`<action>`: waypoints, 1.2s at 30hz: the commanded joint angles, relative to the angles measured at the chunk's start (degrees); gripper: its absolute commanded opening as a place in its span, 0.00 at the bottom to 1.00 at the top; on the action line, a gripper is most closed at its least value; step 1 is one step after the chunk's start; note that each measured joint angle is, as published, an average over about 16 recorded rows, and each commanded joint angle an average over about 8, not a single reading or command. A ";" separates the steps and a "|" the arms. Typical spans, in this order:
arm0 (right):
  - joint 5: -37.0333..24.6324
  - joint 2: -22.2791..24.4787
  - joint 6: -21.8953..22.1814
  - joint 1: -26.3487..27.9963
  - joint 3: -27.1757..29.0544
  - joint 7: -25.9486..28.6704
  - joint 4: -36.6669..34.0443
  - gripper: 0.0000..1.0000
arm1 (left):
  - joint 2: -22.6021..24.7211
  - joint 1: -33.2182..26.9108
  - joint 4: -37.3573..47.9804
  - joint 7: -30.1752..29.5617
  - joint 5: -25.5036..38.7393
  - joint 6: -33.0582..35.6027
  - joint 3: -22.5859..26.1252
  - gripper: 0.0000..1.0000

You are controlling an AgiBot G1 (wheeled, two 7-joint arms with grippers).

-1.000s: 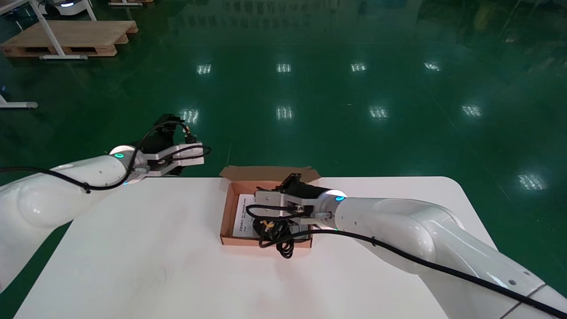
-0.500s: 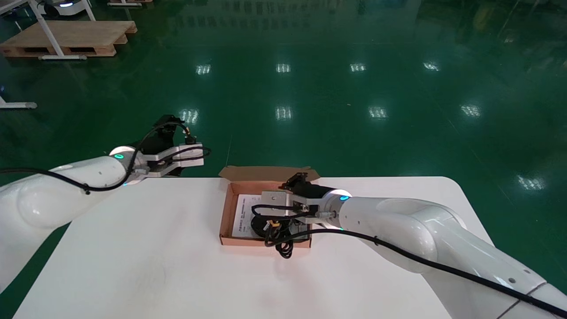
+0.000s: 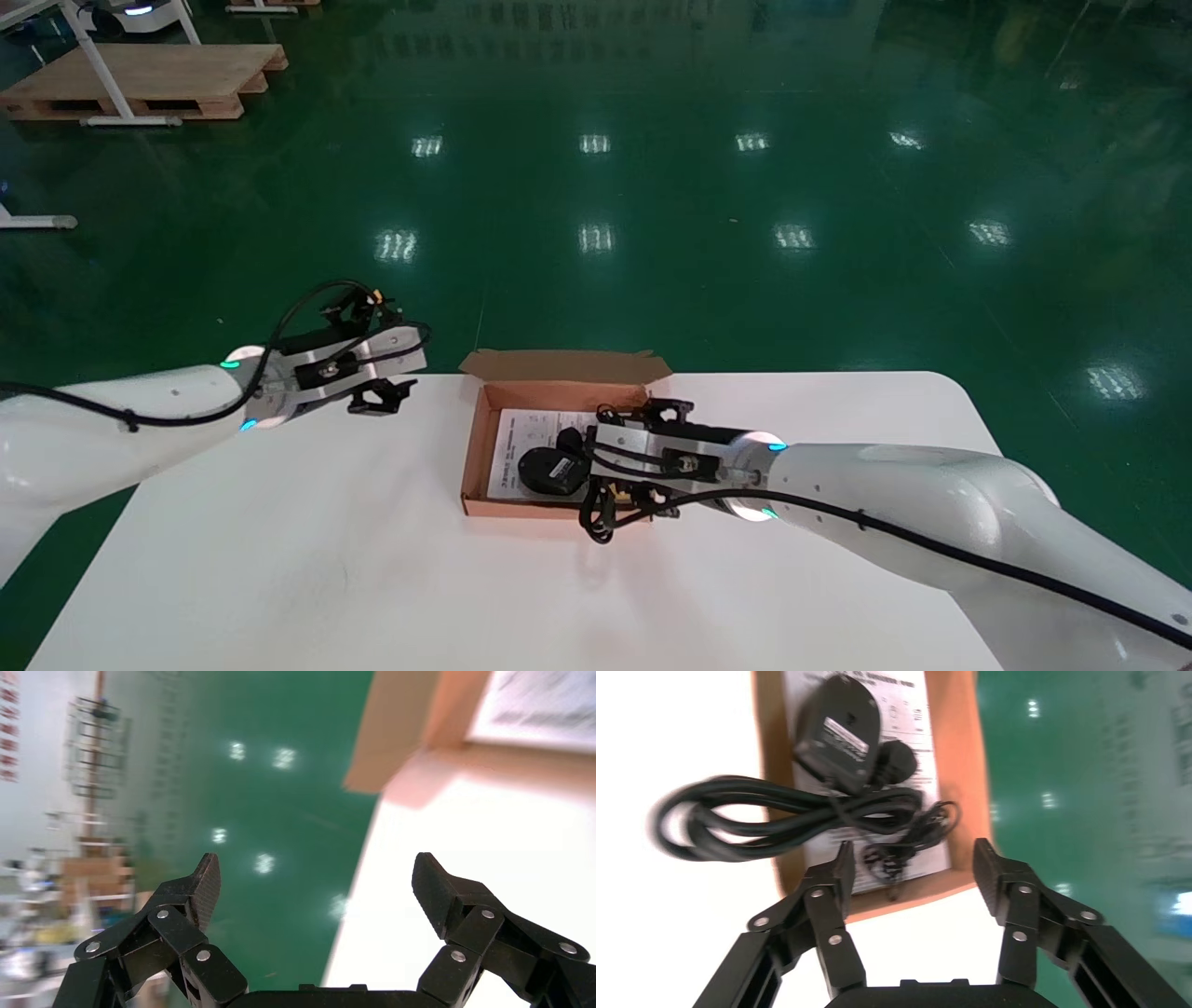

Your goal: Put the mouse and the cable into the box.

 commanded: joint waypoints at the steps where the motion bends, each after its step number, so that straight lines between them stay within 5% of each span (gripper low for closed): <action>1: 2.72 1.43 -1.78 -0.82 1.30 -0.08 0.90 1.00 | -1.16 1.04 -1.65 -0.88 -2.09 2.33 -1.30 1.00; 36: 50.56 26.61 -33.03 -15.32 24.26 -1.54 16.82 1.00 | -21.62 19.26 -30.67 -16.29 -38.88 43.27 -24.25 1.00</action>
